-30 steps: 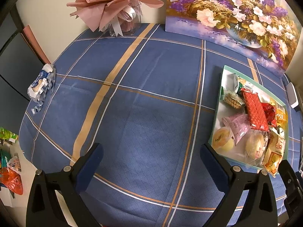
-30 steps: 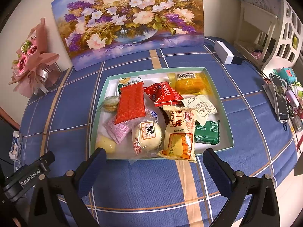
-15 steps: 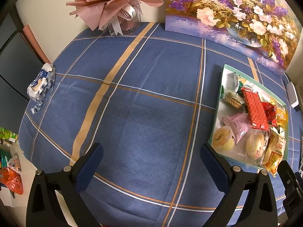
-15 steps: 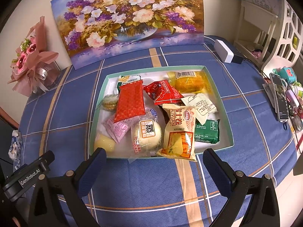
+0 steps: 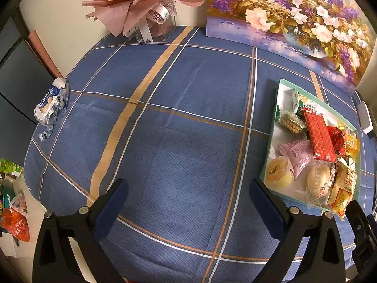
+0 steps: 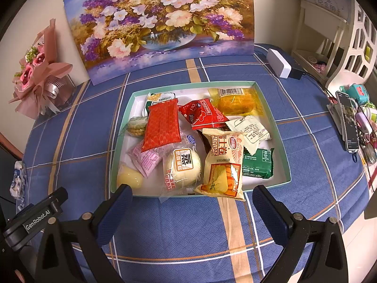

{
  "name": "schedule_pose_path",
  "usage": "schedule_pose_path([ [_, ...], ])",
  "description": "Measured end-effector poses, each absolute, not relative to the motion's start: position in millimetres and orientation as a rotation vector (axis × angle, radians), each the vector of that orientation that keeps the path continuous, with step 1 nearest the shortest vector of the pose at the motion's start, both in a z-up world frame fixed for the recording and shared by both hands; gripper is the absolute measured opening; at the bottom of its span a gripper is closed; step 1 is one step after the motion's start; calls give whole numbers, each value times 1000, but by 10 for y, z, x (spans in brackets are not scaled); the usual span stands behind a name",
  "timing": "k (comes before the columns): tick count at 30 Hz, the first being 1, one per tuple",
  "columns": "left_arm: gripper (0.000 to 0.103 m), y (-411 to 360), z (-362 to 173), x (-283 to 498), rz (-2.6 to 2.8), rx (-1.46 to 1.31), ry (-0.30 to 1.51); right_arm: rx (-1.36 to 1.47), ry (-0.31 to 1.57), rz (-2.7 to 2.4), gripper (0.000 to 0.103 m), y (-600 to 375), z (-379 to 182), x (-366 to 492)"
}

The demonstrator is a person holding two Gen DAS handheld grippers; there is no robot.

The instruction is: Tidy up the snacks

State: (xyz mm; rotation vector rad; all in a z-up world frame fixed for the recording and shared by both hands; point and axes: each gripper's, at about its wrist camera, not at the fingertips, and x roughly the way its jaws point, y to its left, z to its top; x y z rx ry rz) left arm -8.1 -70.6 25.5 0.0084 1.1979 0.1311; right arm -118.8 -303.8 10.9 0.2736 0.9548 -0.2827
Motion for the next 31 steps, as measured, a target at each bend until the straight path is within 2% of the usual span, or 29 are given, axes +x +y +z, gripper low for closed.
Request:
schedule_pose_path([
  [13, 102, -768, 314, -82, 120, 26, 1184, 270, 958, -280, 103, -3036, 98, -1191],
  [19, 102, -818, 440, -133, 104, 37, 1104, 269, 958, -279, 103, -3038, 95, -1188],
  [25, 102, -762, 373, -92, 86, -6, 1147, 268, 960, -277, 103, -3032, 89, -1191],
  [31, 102, -760, 498, -154, 119, 8, 1070, 265, 961, -275, 103, -3034, 87, -1189],
])
